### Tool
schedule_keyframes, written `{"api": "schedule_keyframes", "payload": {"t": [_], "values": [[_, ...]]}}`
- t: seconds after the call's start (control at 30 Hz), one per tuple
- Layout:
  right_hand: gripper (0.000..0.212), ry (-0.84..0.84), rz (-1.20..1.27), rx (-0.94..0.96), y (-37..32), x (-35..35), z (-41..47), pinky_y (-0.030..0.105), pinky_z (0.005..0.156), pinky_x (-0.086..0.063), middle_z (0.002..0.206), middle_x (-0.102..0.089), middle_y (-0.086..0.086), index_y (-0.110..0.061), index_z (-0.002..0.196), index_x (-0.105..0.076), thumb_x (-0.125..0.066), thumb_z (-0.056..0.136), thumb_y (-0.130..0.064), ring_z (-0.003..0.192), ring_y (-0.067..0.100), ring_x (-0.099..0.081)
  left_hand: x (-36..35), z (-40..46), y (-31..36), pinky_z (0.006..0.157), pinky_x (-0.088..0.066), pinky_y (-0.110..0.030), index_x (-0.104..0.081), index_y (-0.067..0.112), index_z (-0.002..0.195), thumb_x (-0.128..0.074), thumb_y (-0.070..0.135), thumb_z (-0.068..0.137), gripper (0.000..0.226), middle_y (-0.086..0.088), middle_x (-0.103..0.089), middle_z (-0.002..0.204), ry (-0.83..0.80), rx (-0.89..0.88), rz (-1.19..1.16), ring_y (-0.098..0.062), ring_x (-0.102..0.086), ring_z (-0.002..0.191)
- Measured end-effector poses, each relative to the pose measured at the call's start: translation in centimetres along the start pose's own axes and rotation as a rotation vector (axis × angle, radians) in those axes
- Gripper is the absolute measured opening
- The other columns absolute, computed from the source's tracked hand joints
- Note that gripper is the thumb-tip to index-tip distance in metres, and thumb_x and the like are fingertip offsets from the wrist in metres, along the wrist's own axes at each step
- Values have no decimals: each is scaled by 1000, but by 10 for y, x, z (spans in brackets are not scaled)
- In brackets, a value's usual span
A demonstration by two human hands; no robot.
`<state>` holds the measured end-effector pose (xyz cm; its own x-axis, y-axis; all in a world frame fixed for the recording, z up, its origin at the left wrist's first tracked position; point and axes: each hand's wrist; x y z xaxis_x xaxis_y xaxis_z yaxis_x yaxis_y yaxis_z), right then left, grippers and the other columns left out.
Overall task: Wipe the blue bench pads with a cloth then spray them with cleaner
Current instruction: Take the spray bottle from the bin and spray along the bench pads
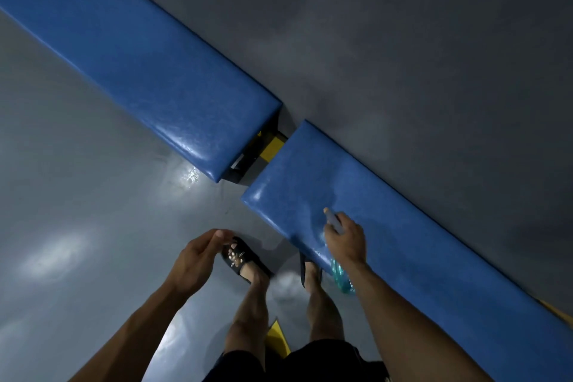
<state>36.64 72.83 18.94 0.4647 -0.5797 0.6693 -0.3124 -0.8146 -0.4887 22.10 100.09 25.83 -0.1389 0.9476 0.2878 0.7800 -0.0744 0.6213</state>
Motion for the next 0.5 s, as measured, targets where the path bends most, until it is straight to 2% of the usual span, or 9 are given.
{"api": "schedule_keyframes", "payload": {"t": [0.07, 0.13, 0.2, 0.27, 0.33, 0.4, 0.5], "values": [[8, 83, 11, -17, -14, 12, 21, 38, 61, -50, 69, -64, 1, -19, 76, -58, -57, 78, -27, 68, 31, -61, 10, 4, -3, 96, -50, -40, -70, 38, 107, -34, 72, 92, 52, 24, -71, 104, -13, -5, 3, -2, -63, 105], [13, 126, 11, -59, -28, 22, 37, 40, 62, -54, 73, -66, 0, -18, 73, -57, -51, 75, -30, 69, 30, -62, 19, 9, -4, 94, -50, -40, -68, 42, 109, -30, 85, 80, 64, 19, -70, 109, -33, -14, 16, -5, -63, 106], [23, 165, 45, -98, -40, 27, 46, 40, 67, -57, 87, -71, -4, -22, 77, -62, -45, 70, -36, 73, 26, -64, 27, 14, -5, 94, -50, -39, -68, 42, 109, -28, 87, 77, 68, 17, -69, 111, -45, -23, 25, -6, -62, 106], [25, 221, 105, -125, -50, 28, 44, 38, 71, -57, 97, -71, -7, -23, 77, -60, -44, 67, -41, 76, 22, -64, 34, 16, -2, 93, -50, -37, -67, 41, 109, -29, 79, 88, 58, 16, -69, 110, -55, -37, 29, -6, -62, 105], [16, 182, 98, -119, -58, 20, 32, 34, 66, -54, 90, -67, -12, -24, 79, -60, -50, 74, -36, 72, 17, -62, 41, 17, 0, 92, -50, -36, -66, 39, 110, -31, 64, 94, 46, 14, -69, 111, -63, -46, 24, -8, -62, 105], [5, 98, 45, -51, -62, 3, 15, 34, 59, -52, 72, -62, -9, -23, 79, -59, -56, 81, -26, 63, 18, -61, 49, 18, 1, 91, -50, -35, -67, 35, 112, -31, 57, 94, 45, 11, -69, 111, -65, -54, 21, -10, -63, 104], [13, 25, -21, 37, -62, -35, -12, 35, 58, -50, 65, -63, 1, -19, 73, -54, -59, 79, -29, 63, 26, -62, 62, 21, -2, 90, -49, -33, -65, 32, 117, -30, 54, 97, 46, 10, -68, 113, -75, -69, 41, -9, -62, 104]]}}
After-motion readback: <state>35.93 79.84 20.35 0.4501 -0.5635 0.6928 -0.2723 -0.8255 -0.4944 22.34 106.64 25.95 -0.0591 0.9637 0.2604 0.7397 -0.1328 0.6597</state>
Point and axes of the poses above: each hand's wrist, its own z-axis towards the middle knuckle, its own x-axis out of the back of the hand, y = z × x
